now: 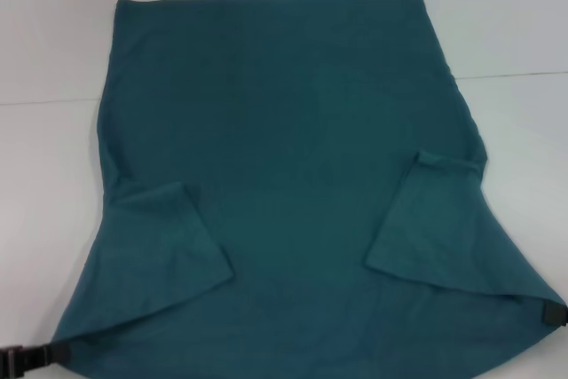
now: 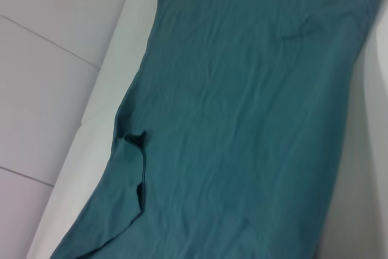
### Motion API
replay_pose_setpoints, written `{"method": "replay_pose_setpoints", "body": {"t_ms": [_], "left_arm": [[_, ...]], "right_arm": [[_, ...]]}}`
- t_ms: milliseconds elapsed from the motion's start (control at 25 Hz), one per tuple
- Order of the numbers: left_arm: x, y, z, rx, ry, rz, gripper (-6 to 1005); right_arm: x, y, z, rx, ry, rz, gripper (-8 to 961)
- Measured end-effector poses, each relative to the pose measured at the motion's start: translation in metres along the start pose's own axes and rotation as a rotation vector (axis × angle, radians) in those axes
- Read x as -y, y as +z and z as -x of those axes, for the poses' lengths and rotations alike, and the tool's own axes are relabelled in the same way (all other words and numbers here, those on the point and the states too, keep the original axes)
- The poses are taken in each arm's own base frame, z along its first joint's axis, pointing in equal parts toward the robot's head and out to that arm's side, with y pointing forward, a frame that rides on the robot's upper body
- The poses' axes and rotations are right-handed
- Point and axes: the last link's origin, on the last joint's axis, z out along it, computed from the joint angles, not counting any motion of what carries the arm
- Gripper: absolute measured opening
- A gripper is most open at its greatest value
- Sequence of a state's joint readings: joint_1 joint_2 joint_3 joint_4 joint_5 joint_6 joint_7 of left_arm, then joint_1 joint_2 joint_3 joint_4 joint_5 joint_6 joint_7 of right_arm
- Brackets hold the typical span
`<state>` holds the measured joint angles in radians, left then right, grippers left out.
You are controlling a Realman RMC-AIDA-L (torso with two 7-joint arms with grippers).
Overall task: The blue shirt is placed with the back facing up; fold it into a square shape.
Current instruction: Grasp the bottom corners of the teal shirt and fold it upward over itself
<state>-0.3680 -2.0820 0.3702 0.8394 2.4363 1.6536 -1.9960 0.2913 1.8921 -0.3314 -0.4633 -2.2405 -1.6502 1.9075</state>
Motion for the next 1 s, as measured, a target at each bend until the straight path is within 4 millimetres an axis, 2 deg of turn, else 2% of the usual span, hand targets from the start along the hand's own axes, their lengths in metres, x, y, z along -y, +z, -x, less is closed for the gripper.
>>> {"method": "replay_pose_setpoints", "body": {"t_ms": [200,560,1000], "left_arm": [[-0.002,-0.003,0.013,0.002,-0.015,0.034,19],[-0.007,-0.007,0.036,0.006,-0.035,0.085,20],[-0.009,-0.011,0.050,0.005,-0.045,0.103,20]], "right_arm": [[0.000,-0.004,-0.003,-0.025,-0.007,0.004,42],[0.004,-0.024,-0.017,-0.037,-0.020,-0.010,41],[0.007,-0.036,-0.037,-0.075,-0.016,-0.022,42]]}}
